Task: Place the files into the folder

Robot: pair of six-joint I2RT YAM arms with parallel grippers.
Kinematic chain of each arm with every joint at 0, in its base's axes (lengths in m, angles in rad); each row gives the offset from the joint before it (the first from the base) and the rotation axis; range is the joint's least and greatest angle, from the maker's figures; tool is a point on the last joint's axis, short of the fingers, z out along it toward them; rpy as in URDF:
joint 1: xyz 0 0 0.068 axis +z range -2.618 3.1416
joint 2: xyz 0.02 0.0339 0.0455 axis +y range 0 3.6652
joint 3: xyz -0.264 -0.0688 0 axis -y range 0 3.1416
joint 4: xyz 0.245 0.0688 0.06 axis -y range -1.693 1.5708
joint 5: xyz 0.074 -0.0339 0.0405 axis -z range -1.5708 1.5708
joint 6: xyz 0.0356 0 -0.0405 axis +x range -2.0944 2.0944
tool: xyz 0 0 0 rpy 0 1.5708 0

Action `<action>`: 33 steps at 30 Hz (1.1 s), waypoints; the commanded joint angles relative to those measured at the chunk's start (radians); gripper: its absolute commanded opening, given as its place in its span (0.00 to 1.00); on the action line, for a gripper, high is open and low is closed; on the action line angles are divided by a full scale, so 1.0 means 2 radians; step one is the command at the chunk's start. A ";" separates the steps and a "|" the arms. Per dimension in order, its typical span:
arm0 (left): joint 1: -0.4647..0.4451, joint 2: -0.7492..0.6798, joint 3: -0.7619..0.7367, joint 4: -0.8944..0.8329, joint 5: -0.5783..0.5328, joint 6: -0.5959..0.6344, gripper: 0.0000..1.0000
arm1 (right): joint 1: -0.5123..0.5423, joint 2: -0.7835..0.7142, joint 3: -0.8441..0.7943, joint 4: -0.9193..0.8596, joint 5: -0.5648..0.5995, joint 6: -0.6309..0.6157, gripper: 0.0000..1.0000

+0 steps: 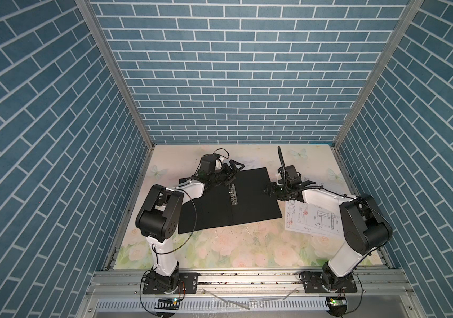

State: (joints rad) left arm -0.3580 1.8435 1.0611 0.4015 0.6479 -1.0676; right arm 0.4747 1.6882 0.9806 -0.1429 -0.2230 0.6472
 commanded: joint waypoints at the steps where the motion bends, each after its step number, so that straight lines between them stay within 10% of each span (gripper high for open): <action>1: -0.002 -0.011 -0.025 -0.020 -0.007 0.023 1.00 | -0.009 -0.006 -0.026 -0.012 0.020 -0.024 0.60; 33: -0.026 -0.108 -0.026 -0.266 -0.146 0.216 1.00 | 0.022 0.016 -0.073 0.030 -0.053 -0.023 0.60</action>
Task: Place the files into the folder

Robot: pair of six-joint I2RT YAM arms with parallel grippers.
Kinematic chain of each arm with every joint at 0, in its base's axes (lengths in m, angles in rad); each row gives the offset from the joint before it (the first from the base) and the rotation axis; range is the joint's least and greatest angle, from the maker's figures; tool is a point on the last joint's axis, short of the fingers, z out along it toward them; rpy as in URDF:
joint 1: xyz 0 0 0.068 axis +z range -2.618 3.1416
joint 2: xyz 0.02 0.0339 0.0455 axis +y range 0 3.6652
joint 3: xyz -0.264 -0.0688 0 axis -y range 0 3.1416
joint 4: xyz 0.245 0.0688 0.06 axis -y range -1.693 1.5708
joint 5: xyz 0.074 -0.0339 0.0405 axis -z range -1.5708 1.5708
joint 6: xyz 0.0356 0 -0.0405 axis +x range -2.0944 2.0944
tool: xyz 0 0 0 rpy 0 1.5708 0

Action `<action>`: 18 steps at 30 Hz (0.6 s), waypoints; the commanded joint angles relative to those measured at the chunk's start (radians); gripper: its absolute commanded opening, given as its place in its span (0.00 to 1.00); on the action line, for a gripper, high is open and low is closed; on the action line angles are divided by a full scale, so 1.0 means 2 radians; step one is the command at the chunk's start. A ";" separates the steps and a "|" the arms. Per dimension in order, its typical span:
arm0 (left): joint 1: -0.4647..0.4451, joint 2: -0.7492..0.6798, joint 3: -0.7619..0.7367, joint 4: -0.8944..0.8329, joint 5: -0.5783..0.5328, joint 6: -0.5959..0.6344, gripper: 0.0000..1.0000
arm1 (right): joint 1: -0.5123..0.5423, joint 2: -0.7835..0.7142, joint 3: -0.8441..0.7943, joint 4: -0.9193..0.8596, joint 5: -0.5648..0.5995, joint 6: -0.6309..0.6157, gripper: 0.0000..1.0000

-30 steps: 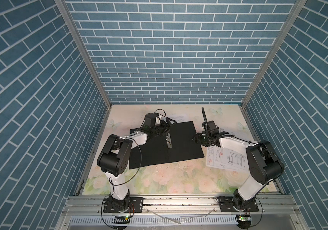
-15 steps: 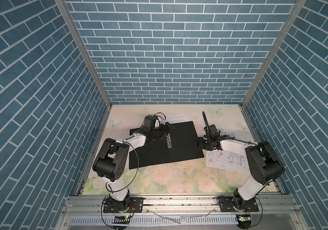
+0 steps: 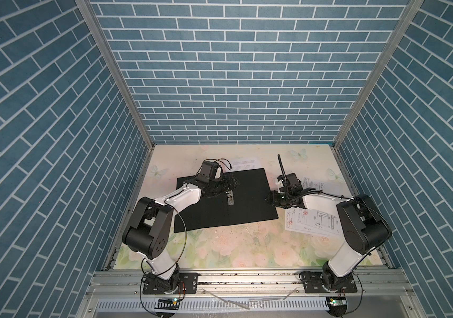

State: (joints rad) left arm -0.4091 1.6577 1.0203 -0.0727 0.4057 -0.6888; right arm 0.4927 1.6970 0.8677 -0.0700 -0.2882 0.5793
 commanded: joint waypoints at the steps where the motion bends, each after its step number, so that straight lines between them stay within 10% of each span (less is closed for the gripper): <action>1: 0.000 -0.020 -0.008 -0.029 -0.028 0.029 1.00 | 0.016 0.011 -0.017 -0.004 -0.020 0.015 0.60; 18: -0.001 -0.059 -0.033 -0.061 -0.058 0.057 1.00 | 0.064 0.030 0.020 0.016 -0.016 0.051 0.60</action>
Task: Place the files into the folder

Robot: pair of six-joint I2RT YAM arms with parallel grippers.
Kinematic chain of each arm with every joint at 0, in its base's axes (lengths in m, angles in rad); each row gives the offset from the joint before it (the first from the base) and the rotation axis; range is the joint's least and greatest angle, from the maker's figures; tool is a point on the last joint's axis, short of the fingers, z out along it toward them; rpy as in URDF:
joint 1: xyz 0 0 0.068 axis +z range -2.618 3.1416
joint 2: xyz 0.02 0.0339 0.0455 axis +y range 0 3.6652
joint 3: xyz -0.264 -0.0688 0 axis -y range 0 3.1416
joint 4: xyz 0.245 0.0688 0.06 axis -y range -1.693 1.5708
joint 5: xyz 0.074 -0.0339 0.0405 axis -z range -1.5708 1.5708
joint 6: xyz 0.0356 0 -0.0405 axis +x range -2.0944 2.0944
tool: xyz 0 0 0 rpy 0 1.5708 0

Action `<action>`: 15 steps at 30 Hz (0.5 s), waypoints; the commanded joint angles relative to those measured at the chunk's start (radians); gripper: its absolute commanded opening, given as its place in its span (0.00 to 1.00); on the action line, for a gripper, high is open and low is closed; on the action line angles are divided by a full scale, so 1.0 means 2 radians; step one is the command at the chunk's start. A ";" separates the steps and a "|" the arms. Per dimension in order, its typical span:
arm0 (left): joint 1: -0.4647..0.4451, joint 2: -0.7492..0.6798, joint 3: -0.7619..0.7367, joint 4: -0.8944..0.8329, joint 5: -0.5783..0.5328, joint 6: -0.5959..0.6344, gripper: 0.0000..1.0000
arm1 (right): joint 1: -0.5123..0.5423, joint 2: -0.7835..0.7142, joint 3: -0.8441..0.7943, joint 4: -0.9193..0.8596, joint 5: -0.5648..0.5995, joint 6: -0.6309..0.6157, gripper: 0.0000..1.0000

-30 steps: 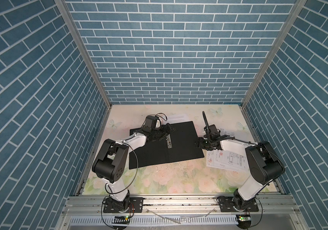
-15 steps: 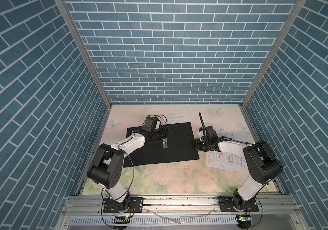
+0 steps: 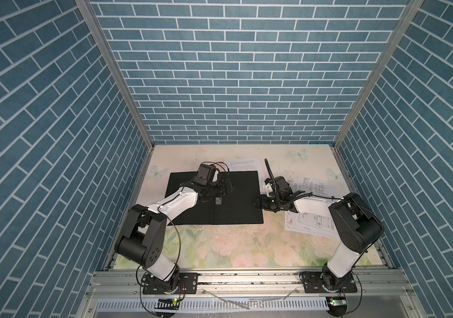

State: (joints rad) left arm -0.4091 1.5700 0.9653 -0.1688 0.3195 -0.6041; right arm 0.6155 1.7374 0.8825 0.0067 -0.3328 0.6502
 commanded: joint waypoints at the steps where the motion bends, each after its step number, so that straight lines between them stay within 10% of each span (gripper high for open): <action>1: -0.001 -0.019 -0.006 -0.016 -0.020 0.017 1.00 | 0.003 0.006 0.013 -0.027 0.011 0.014 0.60; 15: -0.092 -0.003 0.062 -0.100 -0.158 0.080 1.00 | -0.035 -0.086 -0.012 -0.096 0.120 -0.007 0.66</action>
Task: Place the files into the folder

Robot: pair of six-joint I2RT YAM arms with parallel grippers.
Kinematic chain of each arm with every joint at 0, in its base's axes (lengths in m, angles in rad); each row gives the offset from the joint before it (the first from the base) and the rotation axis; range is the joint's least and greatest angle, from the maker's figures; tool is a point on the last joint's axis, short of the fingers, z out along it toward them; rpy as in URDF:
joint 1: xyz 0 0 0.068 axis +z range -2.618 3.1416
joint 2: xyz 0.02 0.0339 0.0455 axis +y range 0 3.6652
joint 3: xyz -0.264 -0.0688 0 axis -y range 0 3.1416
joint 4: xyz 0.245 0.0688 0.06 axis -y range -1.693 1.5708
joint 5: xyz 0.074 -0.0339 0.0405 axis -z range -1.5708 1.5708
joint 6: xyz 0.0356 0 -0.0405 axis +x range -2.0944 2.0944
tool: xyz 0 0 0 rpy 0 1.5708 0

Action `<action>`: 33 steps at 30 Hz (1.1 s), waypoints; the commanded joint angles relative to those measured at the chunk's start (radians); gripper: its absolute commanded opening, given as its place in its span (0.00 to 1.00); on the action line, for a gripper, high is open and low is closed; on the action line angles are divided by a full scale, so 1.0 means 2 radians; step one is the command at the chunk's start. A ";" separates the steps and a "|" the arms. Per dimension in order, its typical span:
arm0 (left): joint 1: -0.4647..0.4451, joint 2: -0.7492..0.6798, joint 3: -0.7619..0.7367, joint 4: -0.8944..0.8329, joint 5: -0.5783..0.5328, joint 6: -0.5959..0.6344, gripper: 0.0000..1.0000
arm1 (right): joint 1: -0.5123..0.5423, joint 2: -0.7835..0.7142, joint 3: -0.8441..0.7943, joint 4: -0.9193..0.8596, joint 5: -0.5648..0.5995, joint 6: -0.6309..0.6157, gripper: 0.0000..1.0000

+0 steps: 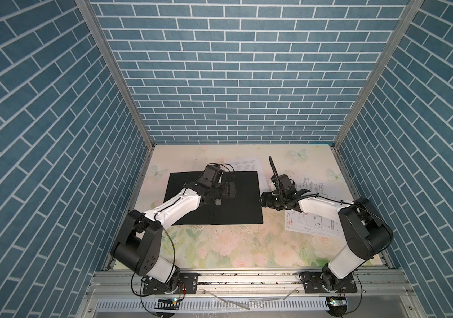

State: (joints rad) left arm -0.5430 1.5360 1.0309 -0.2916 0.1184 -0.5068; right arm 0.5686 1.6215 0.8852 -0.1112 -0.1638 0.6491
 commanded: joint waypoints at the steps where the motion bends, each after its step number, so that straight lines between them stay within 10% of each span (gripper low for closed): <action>1: -0.037 0.022 0.037 -0.044 -0.066 0.036 1.00 | -0.019 -0.037 -0.018 -0.047 0.052 -0.007 0.66; 14: -0.132 0.116 0.118 -0.044 -0.061 0.055 1.00 | -0.134 -0.166 -0.102 -0.156 0.155 -0.019 0.77; 33: -0.145 0.140 0.114 -0.026 -0.044 0.042 1.00 | -0.169 -0.109 -0.143 -0.056 0.001 -0.019 0.68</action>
State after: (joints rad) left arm -0.8371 1.8187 1.2778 -0.3527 0.0307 -0.4149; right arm 0.2234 1.3693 0.6128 -0.2646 -0.0788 0.6197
